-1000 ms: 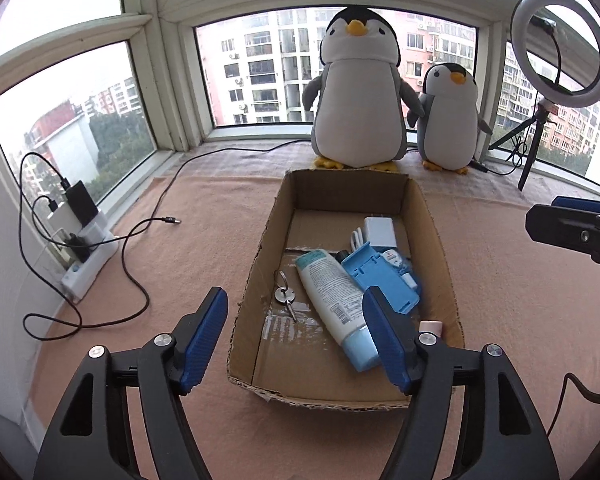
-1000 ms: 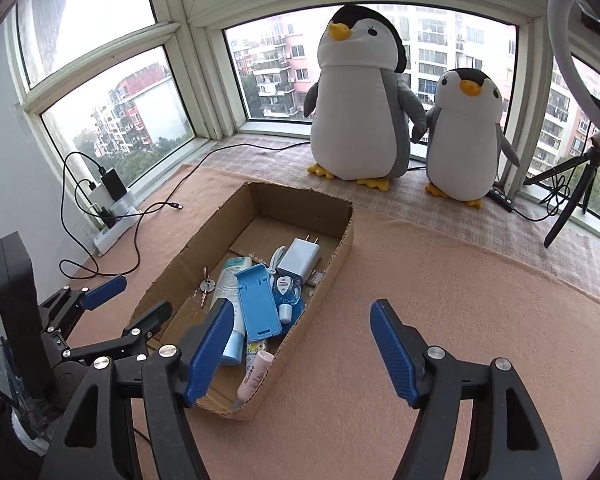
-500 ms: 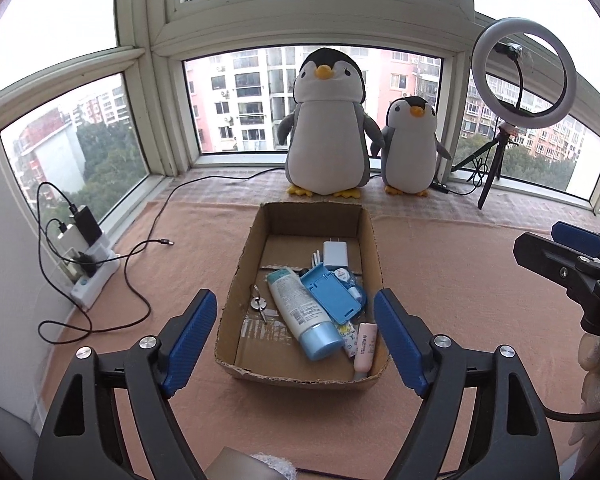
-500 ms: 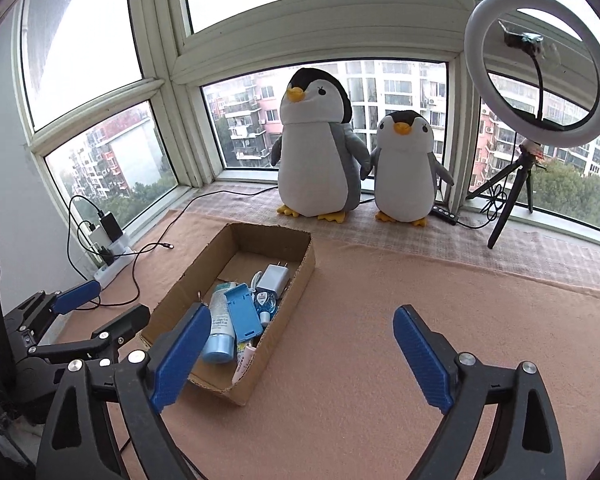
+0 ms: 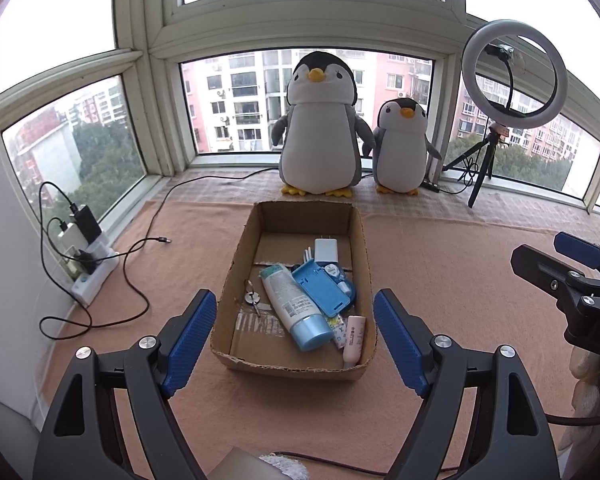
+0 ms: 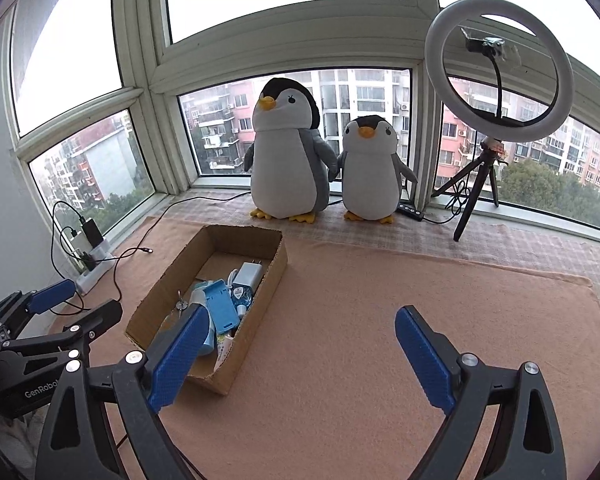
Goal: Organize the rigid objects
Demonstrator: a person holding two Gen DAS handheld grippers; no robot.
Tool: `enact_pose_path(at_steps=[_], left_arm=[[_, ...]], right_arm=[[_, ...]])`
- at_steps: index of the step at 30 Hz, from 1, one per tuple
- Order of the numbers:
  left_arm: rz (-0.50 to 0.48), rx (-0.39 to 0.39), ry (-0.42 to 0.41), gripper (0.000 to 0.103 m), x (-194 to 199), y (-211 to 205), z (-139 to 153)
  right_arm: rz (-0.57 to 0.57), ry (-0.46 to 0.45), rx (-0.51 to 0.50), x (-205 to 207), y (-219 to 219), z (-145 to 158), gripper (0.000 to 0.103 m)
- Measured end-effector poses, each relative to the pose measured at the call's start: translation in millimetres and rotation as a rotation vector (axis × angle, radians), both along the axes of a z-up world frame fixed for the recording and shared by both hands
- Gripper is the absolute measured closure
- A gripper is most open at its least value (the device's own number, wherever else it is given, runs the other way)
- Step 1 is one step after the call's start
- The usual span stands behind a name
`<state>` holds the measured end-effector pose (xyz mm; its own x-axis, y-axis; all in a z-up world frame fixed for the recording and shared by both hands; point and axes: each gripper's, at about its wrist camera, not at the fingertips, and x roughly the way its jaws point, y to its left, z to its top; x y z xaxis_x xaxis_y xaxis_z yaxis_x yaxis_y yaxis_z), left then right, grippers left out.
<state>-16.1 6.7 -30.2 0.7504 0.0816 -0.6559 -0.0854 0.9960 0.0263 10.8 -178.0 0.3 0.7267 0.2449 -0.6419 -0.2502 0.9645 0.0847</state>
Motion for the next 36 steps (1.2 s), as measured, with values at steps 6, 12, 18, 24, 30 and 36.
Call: enact_pose_path(at_steps=[6, 12, 18, 24, 30, 36], left_arm=[[0.003, -0.002, 0.001, 0.022, 0.0, 0.4, -0.7], [0.001, -0.003, 0.001, 0.022, 0.0, 0.4, -0.6], [0.0, -0.004, 0.003, 0.022, 0.8, -0.8, -2.3], [0.0, -0.003, 0.003, 0.022, 1.0, -0.6, -2.1], [0.0, -0.003, 0.003, 0.022, 1.2, -0.5, -1.8], [0.0, -0.003, 0.003, 0.022, 1.1, -0.4, -1.6]], right_arm=[[-0.005, -0.004, -0.001, -0.4, -1.3, 0.7, 0.011], [-0.006, -0.001, 0.003, -0.1, -1.8, 0.9, 0.011], [-0.007, 0.004, -0.002, 0.4, -1.1, -1.3, 0.011], [-0.009, 0.016, -0.001, 1.4, -1.4, -3.7, 0.011], [-0.01, 0.014, -0.001, 0.9, -1.2, -2.8, 0.011], [-0.012, 0.02, 0.004, 1.5, -3.2, -3.3, 0.011]])
